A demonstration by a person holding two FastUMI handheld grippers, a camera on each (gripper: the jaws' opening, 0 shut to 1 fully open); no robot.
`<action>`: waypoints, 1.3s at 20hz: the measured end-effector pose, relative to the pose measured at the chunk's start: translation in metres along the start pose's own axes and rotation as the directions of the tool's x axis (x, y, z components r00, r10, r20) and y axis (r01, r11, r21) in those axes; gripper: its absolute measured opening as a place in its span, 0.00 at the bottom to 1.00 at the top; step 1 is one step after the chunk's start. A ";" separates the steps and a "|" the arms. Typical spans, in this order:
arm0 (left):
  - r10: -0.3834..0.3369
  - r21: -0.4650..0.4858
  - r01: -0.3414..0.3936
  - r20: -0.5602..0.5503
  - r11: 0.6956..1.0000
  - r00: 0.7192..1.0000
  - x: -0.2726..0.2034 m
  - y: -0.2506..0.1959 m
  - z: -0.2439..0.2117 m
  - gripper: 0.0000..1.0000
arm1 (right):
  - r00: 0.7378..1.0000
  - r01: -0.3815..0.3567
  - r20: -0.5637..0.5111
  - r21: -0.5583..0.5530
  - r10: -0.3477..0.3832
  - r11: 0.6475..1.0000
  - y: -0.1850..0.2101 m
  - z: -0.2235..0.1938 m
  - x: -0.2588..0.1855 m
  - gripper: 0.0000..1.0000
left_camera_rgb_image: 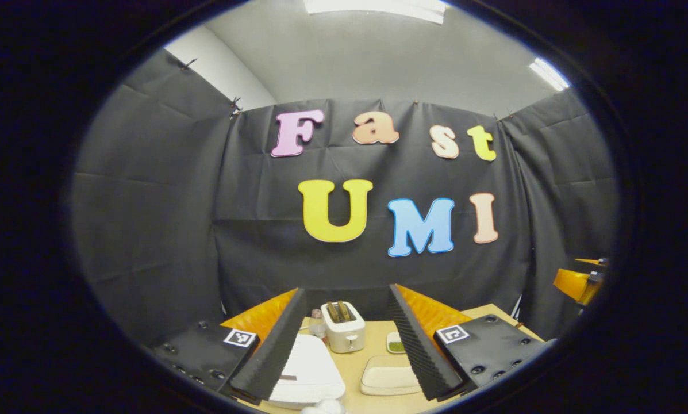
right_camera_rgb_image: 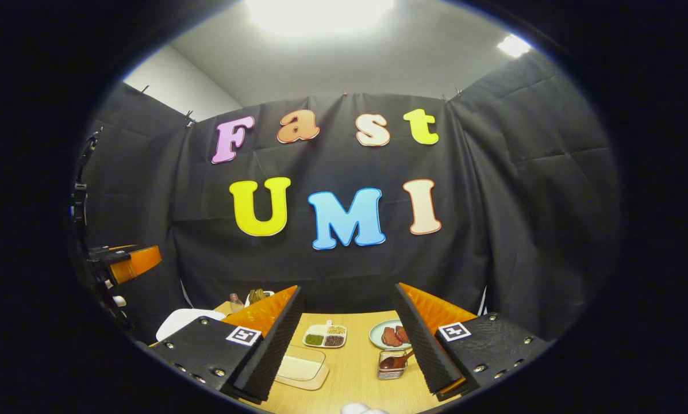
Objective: Close the left gripper, press the button to open the rice cooker; take a wooden spoon from the chopstick holder with the right hand, scoop a spoonful of rice and pour it into the rice cooker, then put the wooden spoon back into the chopstick holder.
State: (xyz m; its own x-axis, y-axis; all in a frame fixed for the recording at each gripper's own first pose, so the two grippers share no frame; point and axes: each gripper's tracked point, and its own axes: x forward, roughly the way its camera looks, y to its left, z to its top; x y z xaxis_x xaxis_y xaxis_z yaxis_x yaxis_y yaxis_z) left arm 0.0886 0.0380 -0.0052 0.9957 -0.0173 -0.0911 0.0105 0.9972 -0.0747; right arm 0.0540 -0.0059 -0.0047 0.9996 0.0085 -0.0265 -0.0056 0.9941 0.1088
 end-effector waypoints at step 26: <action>-0.026 0.025 0.025 0.025 0.999 0.999 -0.043 -0.011 -0.003 0.96 | 1.000 0.018 0.018 -0.016 -0.017 1.000 -0.001 0.014 -0.020 0.96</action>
State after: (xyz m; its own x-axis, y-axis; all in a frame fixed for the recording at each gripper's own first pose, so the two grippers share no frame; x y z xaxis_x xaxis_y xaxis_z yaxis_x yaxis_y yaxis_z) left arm 0.0458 0.0278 -0.0038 0.9971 -0.0409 -0.0640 0.0376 0.9979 -0.0518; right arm 0.0343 -0.0085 0.0092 0.9999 -0.0107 -0.0101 0.0116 0.9956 0.0926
